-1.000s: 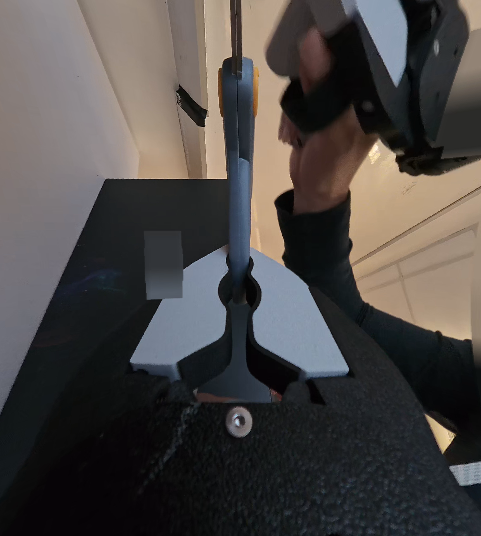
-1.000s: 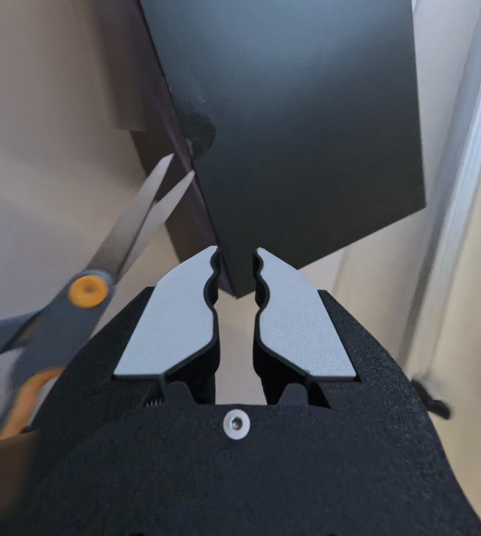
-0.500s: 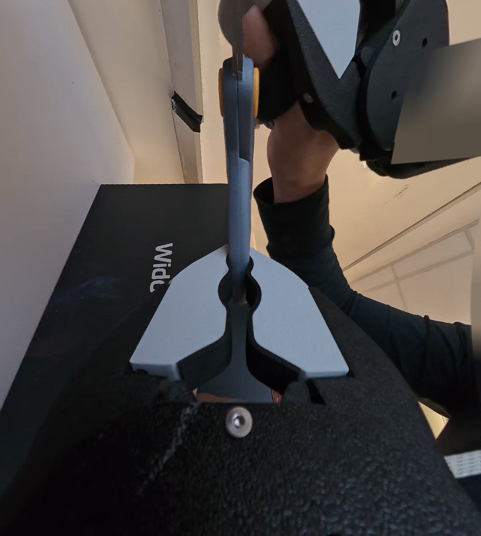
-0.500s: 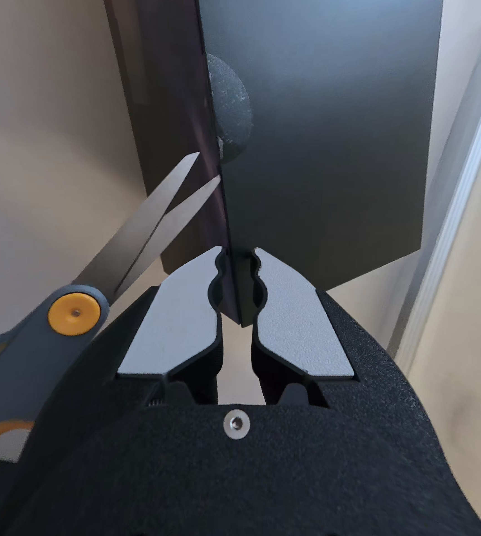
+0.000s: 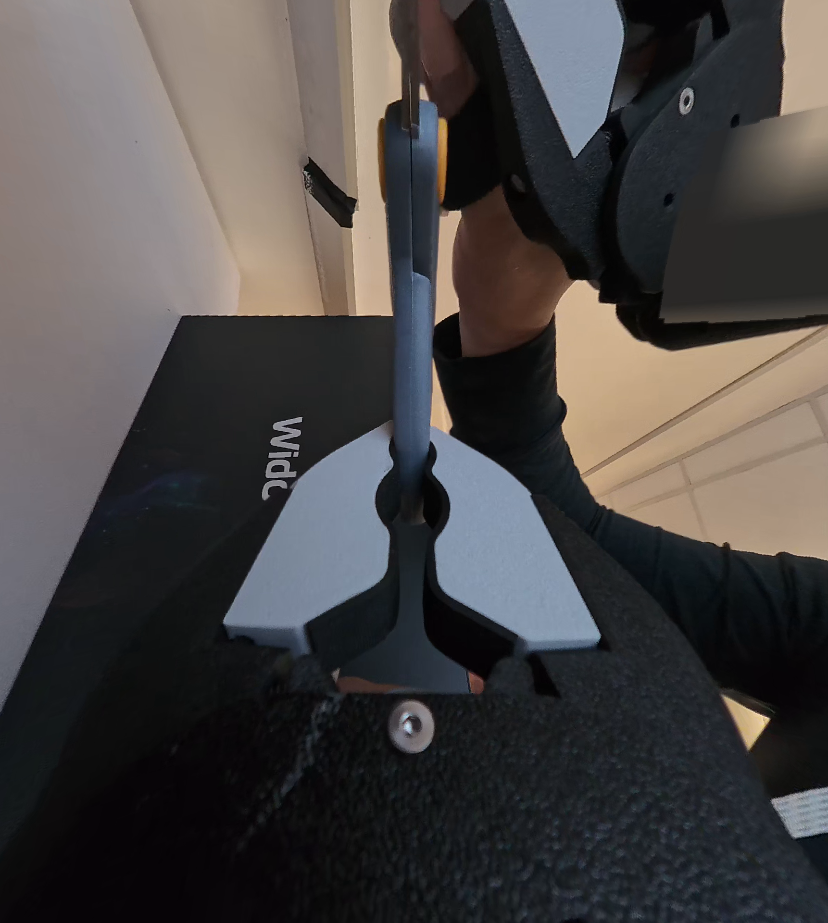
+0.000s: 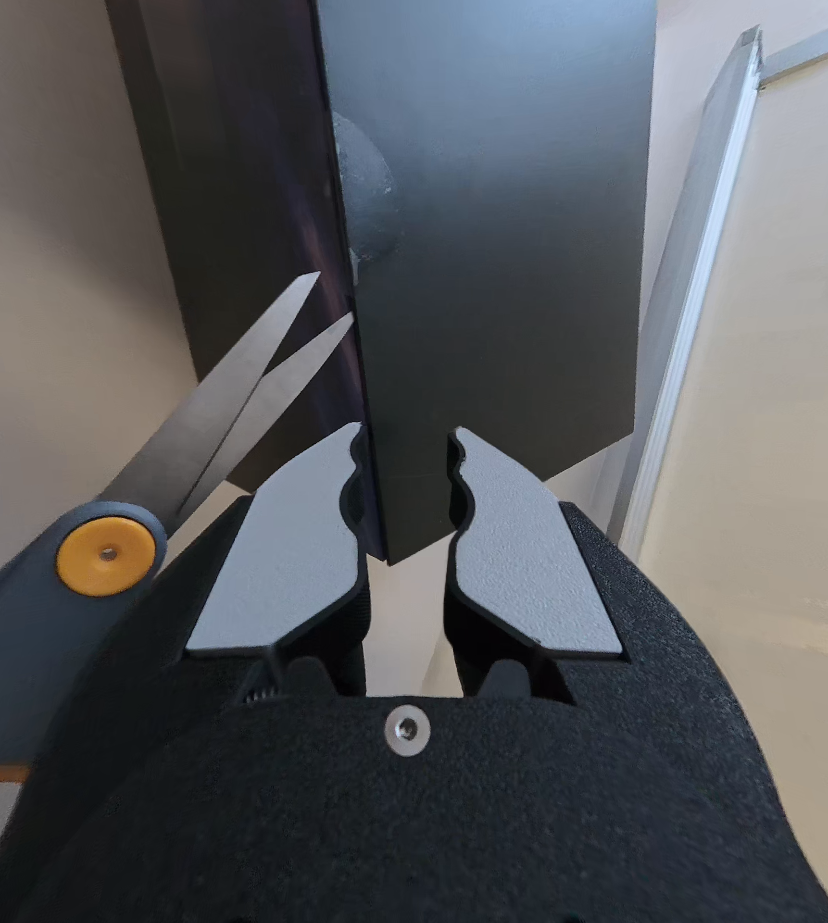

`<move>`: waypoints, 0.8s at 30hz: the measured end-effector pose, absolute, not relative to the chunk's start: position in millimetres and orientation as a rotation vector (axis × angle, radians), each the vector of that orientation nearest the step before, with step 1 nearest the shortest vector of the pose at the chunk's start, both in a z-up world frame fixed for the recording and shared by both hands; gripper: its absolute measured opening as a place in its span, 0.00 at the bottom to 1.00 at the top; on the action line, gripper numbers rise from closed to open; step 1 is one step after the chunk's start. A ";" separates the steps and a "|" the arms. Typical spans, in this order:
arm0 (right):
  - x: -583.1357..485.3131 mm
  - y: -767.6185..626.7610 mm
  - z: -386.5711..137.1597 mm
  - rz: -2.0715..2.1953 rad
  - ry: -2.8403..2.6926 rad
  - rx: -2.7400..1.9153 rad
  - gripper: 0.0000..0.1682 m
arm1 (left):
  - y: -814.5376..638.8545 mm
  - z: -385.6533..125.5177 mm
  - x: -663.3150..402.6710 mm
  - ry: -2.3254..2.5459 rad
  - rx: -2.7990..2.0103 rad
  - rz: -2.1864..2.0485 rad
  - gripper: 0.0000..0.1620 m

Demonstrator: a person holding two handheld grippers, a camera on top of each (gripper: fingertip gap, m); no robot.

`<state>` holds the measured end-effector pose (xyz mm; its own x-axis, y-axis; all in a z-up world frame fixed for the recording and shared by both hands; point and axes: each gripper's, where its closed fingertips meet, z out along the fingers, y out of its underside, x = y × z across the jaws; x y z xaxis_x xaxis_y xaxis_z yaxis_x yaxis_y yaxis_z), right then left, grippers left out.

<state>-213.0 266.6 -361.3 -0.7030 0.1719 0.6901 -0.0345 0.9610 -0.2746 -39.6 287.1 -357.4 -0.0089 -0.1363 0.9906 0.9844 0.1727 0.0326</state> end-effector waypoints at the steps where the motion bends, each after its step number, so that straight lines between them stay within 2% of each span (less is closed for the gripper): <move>1: -211.6 266.7 -361.4 0.351 -2.318 -0.100 0.16 | 287.2 -357.8 -39.5 -1.204 -0.973 -1.153 0.02; 6: -209.0 269.5 -360.8 0.389 -2.321 -0.167 0.12 | 287.6 -357.8 -39.2 -1.199 -0.979 -1.153 0.02; 11: -210.9 269.2 -360.8 0.383 -2.334 -0.174 0.14 | 288.4 -355.7 -39.4 -1.200 -0.965 -1.160 0.02; 16: -210.6 257.4 -357.1 0.406 -2.325 -0.131 0.11 | 288.6 -357.2 -39.1 -1.200 -0.966 -1.161 0.02; 21: -212.4 252.9 -369.1 0.403 -2.389 -0.144 0.15 | 289.1 -357.9 -39.3 -1.200 -0.968 -1.162 0.02; 22: -212.3 250.7 -365.1 0.423 -2.365 -0.123 0.14 | 289.4 -358.1 -39.0 -1.199 -0.968 -1.162 0.02; 24: -212.6 248.9 -359.5 0.442 -2.339 -0.115 0.06 | 289.3 -358.5 -39.4 -1.198 -0.969 -1.163 0.02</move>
